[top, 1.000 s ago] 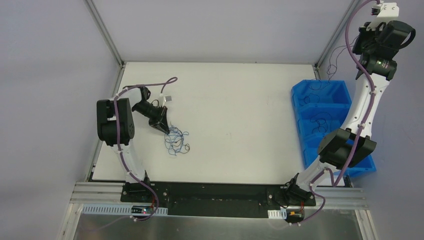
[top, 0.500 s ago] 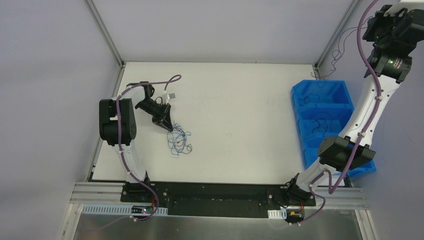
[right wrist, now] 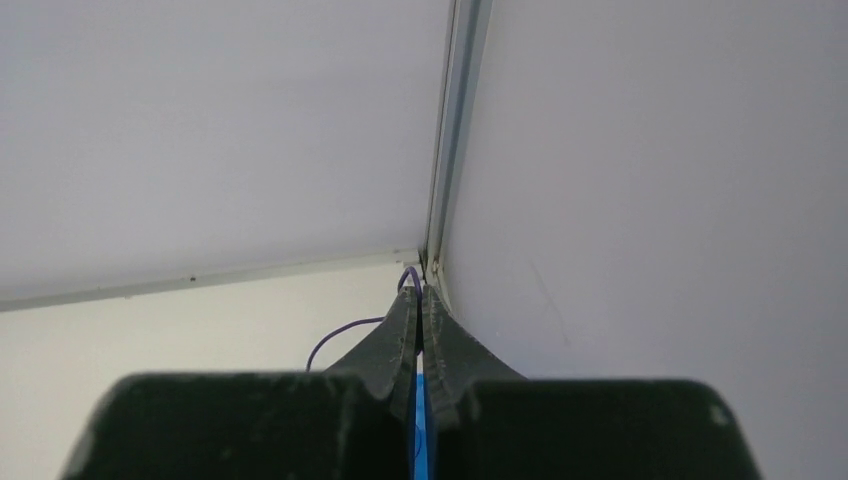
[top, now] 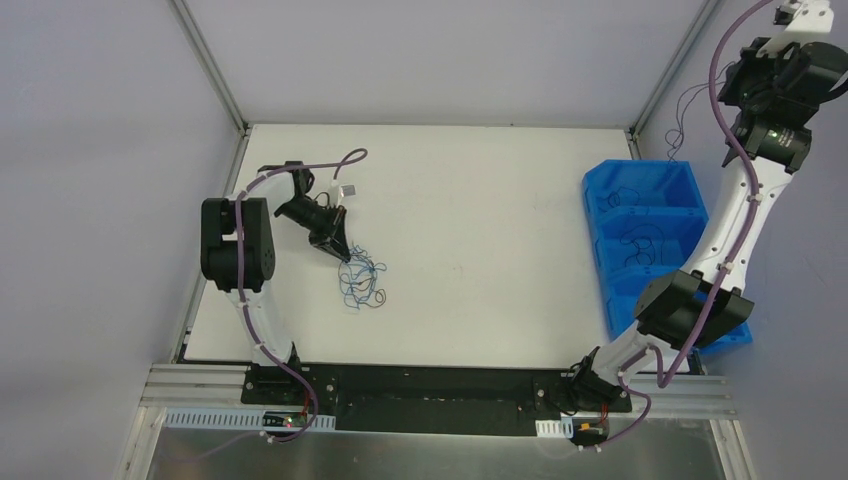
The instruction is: Untangle the cables
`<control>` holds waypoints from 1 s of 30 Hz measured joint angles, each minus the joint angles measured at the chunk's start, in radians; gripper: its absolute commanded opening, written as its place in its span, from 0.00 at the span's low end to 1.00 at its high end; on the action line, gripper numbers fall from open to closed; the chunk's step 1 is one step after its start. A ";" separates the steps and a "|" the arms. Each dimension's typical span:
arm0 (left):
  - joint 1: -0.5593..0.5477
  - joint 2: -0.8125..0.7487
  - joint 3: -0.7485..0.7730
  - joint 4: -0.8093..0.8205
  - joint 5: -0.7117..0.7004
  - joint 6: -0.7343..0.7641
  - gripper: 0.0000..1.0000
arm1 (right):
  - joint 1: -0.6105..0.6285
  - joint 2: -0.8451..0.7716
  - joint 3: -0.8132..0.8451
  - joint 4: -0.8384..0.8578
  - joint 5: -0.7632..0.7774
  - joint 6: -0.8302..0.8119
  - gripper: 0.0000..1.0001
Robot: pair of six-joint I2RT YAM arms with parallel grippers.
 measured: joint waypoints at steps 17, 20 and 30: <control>-0.070 -0.001 0.000 0.013 0.001 -0.054 0.00 | -0.006 0.185 0.100 -0.011 -0.011 -0.002 0.00; -0.076 -0.001 0.000 0.024 0.001 -0.069 0.00 | -0.008 0.175 0.071 -0.027 -0.037 -0.029 0.00; -0.167 -0.010 0.000 0.069 0.005 -0.105 0.00 | -0.027 0.100 -0.348 -0.066 -0.053 -0.140 0.00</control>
